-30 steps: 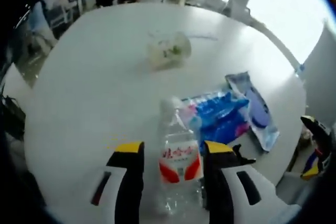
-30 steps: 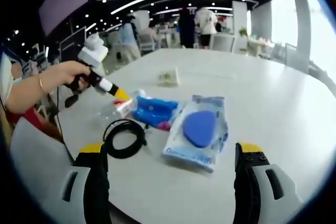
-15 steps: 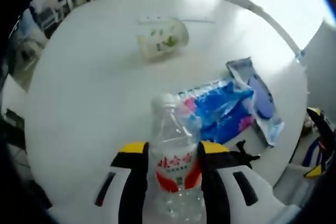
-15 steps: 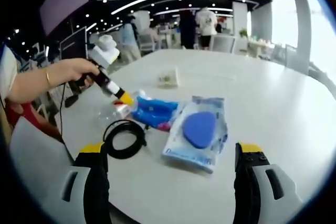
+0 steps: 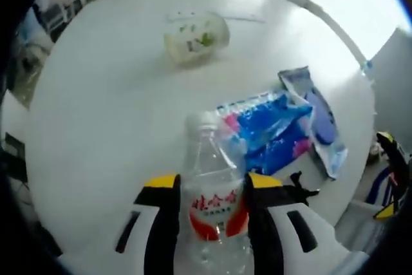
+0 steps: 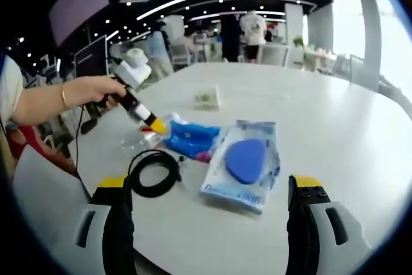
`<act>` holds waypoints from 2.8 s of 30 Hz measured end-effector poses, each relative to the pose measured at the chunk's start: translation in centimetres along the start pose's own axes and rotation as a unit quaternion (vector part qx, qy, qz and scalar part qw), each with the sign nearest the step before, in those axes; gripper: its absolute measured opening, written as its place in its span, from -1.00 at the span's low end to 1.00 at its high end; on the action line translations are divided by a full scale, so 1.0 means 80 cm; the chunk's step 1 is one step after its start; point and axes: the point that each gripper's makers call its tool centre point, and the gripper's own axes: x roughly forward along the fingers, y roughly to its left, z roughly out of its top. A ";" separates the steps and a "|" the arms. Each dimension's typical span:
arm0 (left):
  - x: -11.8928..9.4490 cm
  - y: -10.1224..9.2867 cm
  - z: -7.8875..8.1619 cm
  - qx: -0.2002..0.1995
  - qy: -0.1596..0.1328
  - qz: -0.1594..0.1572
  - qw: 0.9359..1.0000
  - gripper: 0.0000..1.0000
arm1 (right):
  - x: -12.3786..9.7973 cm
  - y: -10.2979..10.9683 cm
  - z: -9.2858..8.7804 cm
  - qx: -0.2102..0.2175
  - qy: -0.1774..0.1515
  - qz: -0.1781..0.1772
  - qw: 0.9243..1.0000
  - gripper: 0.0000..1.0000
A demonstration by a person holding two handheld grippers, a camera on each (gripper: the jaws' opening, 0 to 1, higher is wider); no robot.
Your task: Arrange the tabletop items into an orderly group along one side of the table until the central work area is clear of visible clutter.
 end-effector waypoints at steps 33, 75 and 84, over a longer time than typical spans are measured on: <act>-0.103 0.030 0.016 -0.012 -0.177 0.013 0.984 -0.34 | 0.001 -0.001 -0.003 -0.012 0.006 -0.006 1.000 0.99; -0.115 0.034 0.019 -0.053 -0.280 0.150 0.947 -0.31 | -0.001 -0.006 -0.002 -0.021 0.009 -0.014 1.000 0.99; -0.110 0.035 0.020 -0.063 -0.287 0.157 0.943 -0.18 | 0.000 -0.004 -0.004 -0.019 0.011 -0.011 1.000 0.99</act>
